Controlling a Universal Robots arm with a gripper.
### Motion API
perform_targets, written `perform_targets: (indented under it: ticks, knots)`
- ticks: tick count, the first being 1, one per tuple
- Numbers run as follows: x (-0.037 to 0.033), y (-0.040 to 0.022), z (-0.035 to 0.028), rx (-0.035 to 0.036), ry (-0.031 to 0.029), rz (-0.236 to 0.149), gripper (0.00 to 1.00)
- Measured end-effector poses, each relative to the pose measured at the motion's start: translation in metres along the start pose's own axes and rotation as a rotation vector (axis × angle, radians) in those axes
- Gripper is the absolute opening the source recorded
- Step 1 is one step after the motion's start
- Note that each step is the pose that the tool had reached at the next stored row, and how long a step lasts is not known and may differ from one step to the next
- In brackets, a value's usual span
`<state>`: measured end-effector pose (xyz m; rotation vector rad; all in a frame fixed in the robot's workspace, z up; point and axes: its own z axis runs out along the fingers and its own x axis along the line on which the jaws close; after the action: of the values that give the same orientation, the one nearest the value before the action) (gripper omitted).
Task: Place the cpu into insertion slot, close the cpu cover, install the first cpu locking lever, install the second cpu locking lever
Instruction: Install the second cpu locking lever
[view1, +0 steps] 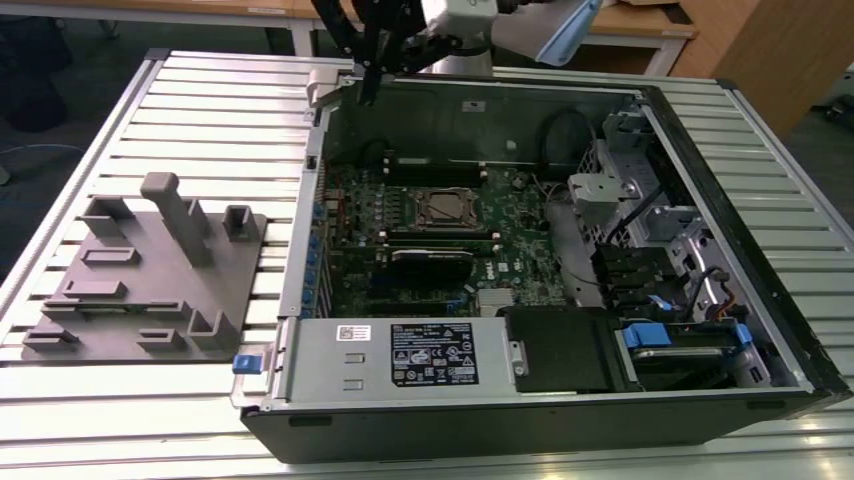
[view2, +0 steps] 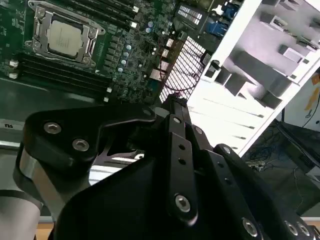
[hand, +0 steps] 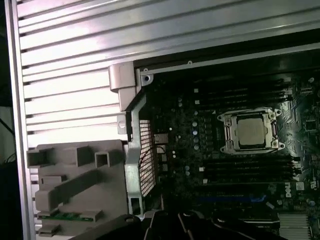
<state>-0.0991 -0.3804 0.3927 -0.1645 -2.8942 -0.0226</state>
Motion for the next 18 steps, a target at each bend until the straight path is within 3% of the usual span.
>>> perform_targets:
  ticks: [1,4,18]
  knots:
    - [0.0019,0.0,-0.0076,0.0003,0.0,0.0,0.11]
    - [0.0048,0.0,-0.0189,0.0004,-0.0001,0.0,0.11]
    - [0.0049,0.0,-0.019,0.0002,-0.0003,0.0,0.11]
